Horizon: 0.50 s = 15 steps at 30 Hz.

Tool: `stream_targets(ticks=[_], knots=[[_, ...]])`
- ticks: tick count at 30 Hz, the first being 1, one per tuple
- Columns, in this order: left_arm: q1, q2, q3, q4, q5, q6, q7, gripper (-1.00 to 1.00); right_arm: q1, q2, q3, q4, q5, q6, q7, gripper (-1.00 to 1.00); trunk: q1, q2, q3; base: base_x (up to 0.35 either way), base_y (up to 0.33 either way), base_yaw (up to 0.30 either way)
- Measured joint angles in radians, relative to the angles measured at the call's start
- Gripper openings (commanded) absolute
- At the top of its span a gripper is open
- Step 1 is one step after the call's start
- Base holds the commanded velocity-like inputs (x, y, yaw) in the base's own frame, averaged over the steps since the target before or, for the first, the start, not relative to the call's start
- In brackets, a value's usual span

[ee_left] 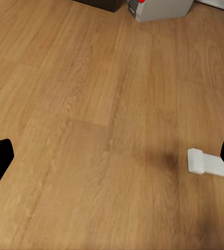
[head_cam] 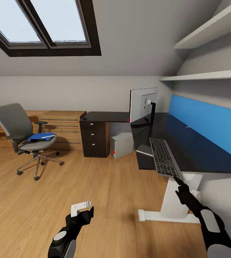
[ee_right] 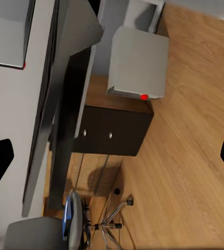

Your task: In the bedroom, organize the workspace by keeping the computer under the desk, ensuring the monitor is on the desk, placing the keyboard on the desk next to the monitor, placing the mouse on the desk next to the keyboard, moving the folder from the swivel chair onto the desk next to the mouse, stacking the notebook on top of the folder with the pen on top of the notebook, and positioning the swivel chair next to the desk.

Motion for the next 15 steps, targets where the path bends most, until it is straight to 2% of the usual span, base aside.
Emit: stream_targets(ticks=[6,15], knots=[[0.0,0.0,0.0,0.001,-0.001,-0.001,-0.001,1.0,0.0,0.0,0.014,0.001,0.001,0.0,0.0,1.0,0.0,0.0,0.0,0.129,0.105,0.0],[0.0,0.0,0.0,0.002,-0.001,0.0,-0.001,1.0,0.0,0.0,0.015,0.001,0.002,0.0,0.0,1.0,0.0,0.0,0.0,0.017,0.013,0.0]])
